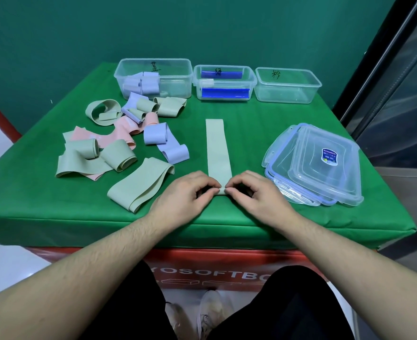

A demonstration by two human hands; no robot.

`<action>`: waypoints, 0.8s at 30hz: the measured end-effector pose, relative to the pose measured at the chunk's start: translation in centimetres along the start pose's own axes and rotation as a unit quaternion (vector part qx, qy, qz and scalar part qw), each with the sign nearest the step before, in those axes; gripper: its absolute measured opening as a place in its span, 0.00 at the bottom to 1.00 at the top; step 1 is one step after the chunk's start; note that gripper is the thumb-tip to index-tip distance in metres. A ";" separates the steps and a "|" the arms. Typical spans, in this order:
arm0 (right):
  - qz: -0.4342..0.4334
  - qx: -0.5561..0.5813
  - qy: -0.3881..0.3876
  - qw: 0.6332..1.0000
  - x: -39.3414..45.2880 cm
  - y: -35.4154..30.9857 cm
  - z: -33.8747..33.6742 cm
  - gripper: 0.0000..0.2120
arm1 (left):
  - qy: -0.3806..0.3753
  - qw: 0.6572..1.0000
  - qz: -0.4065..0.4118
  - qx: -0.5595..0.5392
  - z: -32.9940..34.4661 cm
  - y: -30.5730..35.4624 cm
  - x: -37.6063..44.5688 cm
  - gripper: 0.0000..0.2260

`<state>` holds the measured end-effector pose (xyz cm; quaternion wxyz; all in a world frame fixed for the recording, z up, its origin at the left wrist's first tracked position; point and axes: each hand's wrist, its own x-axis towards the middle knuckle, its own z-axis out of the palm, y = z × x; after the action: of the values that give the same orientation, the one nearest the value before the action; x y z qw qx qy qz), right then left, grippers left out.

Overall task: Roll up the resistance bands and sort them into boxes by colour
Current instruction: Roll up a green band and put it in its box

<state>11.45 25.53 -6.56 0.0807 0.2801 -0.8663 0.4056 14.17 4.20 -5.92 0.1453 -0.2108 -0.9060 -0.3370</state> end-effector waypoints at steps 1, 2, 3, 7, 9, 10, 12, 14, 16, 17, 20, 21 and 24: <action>0.002 -0.003 0.003 1.000 0.0 0.0 0.1 0.02 | 0.001 1.000 -0.001 0.003 0.0 0.0 0.0 0.05; 0.003 -0.007 0.006 1.000 0.0 0.0 0.1 0.01 | 0.001 1.000 -0.001 0.006 0.1 -0.1 0.0 0.05; 0.001 -0.013 0.011 1.000 -0.1 0.0 0.2 0.01 | 0.003 1.000 -0.002 0.008 0.2 -0.1 0.0 0.05; -0.006 -0.033 0.019 0.999 -0.3 0.1 0.4 0.03 | 0.005 1.000 -0.014 0.015 0.3 -0.3 0.0 0.07; -0.002 -0.033 0.017 0.999 -0.3 0.1 0.5 0.06 | 0.001 1.000 -0.015 0.016 0.3 -0.4 0.0 0.09; -0.002 -0.034 0.017 0.999 -0.3 0.1 0.5 0.07 | -0.002 1.000 -0.015 0.018 0.3 -0.3 0.0 0.10; -0.005 -0.039 0.019 0.999 -0.3 0.2 0.6 0.08 | -0.006 1.000 -0.014 0.024 0.3 -0.4 0.0 0.11; -0.007 -0.045 0.021 0.999 -0.2 0.2 0.7 0.08 | -0.006 1.000 -0.014 0.026 0.4 -0.4 0.0 0.10; -0.006 -0.050 0.021 0.998 -0.2 0.3 0.7 0.08 | -0.005 0.999 -0.014 0.030 0.4 -0.3 0.0 0.09; -0.004 -0.053 0.019 0.998 -0.2 0.3 0.7 0.09 | -0.007 0.999 -0.015 0.035 0.4 -0.3 0.0 0.10; -0.007 -0.054 0.013 0.998 -0.3 0.2 0.6 0.12 | -0.010 0.999 -0.011 0.043 0.3 -0.1 0.0 0.10; -0.012 -0.050 0.013 0.999 -0.2 0.2 0.5 0.12 | -0.009 0.999 -0.010 0.045 0.3 -0.1 0.0 0.10; -0.020 -0.034 0.018 0.999 -0.2 0.2 0.4 0.10 | -0.008 0.999 -0.010 0.049 0.3 -0.1 0.0 0.10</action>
<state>11.53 25.46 -7.01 0.1135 0.2872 -0.8723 0.3792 14.09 4.29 -6.21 0.1450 -0.1972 -0.9245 -0.2924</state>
